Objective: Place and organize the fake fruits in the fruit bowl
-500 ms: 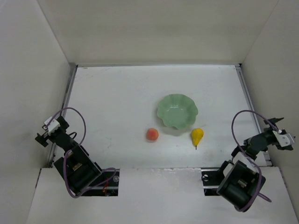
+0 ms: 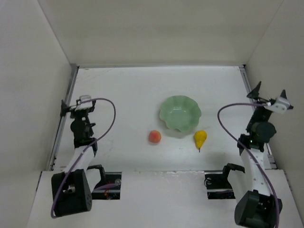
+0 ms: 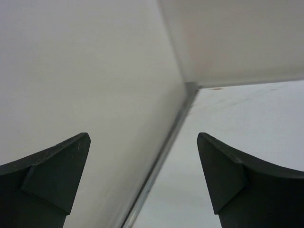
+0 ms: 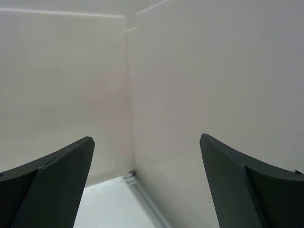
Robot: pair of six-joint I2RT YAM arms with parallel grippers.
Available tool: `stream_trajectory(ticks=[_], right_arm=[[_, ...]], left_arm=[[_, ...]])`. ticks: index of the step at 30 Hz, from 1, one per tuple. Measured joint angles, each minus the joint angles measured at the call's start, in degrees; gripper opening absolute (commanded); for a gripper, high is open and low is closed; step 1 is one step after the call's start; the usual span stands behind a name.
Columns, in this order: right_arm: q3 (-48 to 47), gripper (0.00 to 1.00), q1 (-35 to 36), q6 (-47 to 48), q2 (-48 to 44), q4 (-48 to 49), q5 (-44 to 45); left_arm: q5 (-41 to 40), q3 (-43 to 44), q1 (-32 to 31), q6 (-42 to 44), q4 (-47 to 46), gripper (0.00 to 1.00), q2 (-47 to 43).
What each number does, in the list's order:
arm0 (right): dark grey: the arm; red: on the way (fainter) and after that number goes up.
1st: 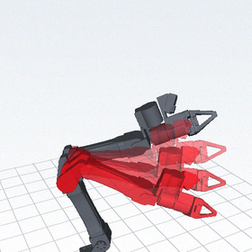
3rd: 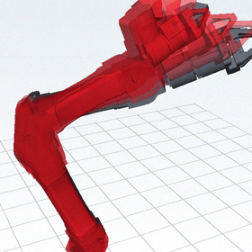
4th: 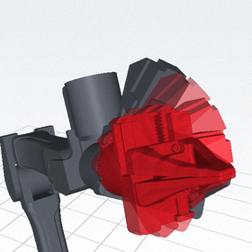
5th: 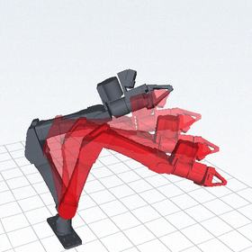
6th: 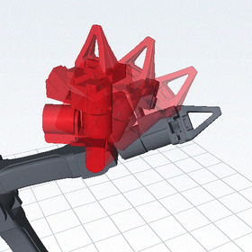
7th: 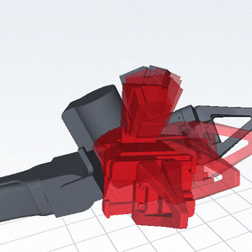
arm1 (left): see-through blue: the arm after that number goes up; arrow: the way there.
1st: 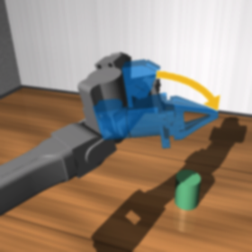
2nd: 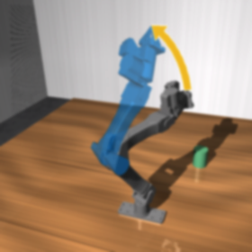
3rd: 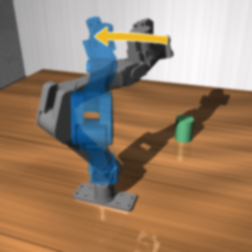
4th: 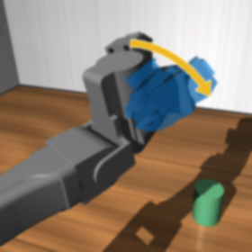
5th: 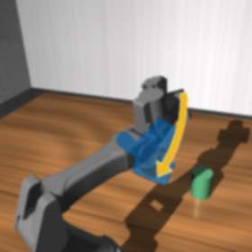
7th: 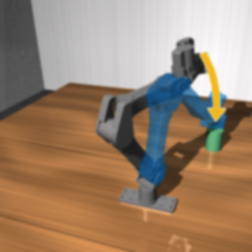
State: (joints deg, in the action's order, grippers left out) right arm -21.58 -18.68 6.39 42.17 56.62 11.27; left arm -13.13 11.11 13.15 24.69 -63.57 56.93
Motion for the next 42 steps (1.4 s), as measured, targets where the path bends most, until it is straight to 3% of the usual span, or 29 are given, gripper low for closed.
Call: stream_trajectory(ticks=[6,10,14,17,24,27,32,37,42], right_arm=[[-11.43,1.0,12.57,5.27,2.1,-19.45,0.44],[-10.69,1.0,22.86,6.75,-2.82,-27.91,0.76],[-8.37,1.0,34.86,4.17,-11.69,-33.66,0.92],[-9.53,1.0,39.67,-1.03,-13.68,-41.27,3.21],[-14.21,1.0,47.08,-21.16,-1.16,-68.63,5.44],[-11.78,1.0,49.66,-30.08,-2.25,-76.28,5.4],[-8.94,1.0,50.77,-40.52,-4.9,-83.8,6.6],[-8.76,1.0,51.89,-48.28,-0.61,-86.66,7.8],[-5.88,1.0,52.89,-55.52,-0.48,-89.02,9.64]], left_arm=[[1.7,27.17,-24.59,1.79,37.51,1.0,1.09],[11.1,48.28,-36.28,-2.25,62.95,1.0,7.48],[24.92,53.48,-39.76,-5.4,80.46,1.0,11.3],[29.44,52.22,-41.99,-6.14,89.55,1.0,14.56],[28.87,45.48,-52.15,-7.58,96.02,1.0,18.21],[28.17,44.19,-52.26,-9.03,95.03,1.0,17.81],[26.69,43.1,-52.39,-11.17,92.35,1.0,17.44],[26.18,43.06,-55.95,-11.67,89.96,1.0,18.05],[24.74,43.06,-53.83,-11.67,89.83,1.0,18.18]])
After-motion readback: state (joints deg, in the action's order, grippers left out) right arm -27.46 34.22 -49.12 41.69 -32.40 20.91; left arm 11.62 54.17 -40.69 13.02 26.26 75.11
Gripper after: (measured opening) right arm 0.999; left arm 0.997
